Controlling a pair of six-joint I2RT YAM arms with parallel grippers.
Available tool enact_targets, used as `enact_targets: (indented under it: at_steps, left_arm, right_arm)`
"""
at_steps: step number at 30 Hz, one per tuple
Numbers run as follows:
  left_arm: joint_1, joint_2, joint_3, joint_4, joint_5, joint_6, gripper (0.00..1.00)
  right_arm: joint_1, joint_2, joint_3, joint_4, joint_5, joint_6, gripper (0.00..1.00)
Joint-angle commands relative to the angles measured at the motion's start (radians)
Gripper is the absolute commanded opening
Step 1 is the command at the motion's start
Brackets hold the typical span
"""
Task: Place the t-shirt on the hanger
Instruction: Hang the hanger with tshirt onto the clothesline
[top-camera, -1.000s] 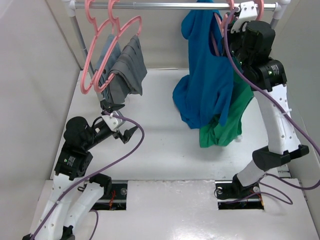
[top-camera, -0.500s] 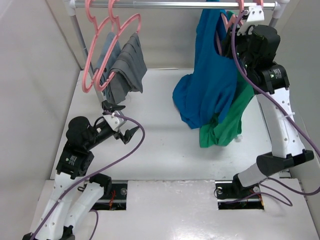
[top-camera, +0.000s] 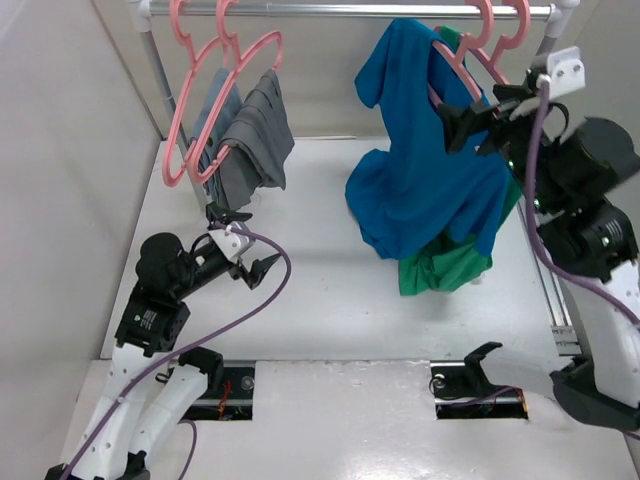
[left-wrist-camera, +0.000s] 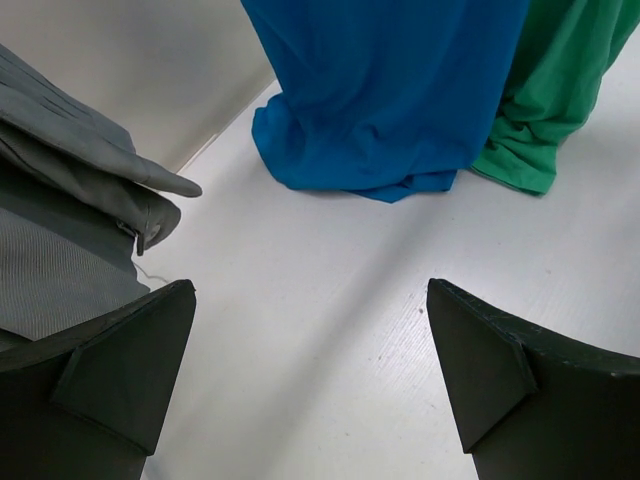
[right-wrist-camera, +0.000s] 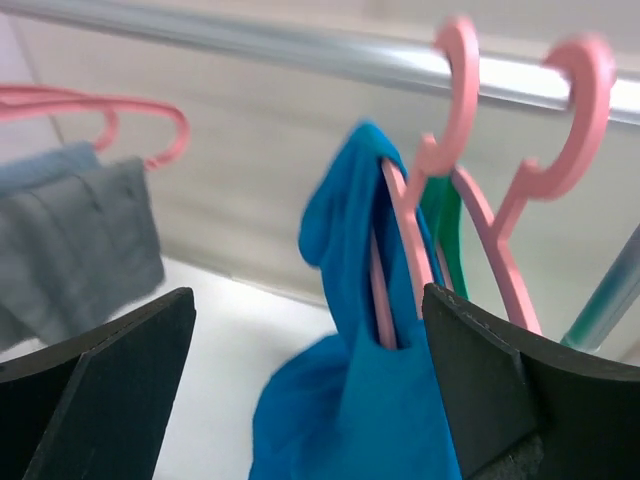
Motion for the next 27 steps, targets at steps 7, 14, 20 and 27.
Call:
enact_targets:
  at_steps: [7, 14, 20, 27]
  left_arm:
    - [0.003, -0.03, -0.143, 0.099, -0.101, -0.083, 1.0]
    - [0.045, -0.083, -0.349, 0.176, -0.204, -0.131, 1.0]
    - [0.111, -0.103, -0.434, 0.277, -0.259, -0.157, 1.0]
    - [0.189, -0.103, -0.484, 0.287, -0.243, -0.105, 1.0]
  right_arm:
    - [0.197, -0.213, -0.493, 0.361, -0.266, -0.237, 1.0]
    - [0.294, -0.234, -0.943, 0.468, -0.417, -0.161, 1.0]
    - [0.303, -0.276, -1.247, 0.616, -0.287, 0.03, 1.0]
    - [0.303, -0.297, -1.442, 0.668, -0.133, 0.276, 1.0]
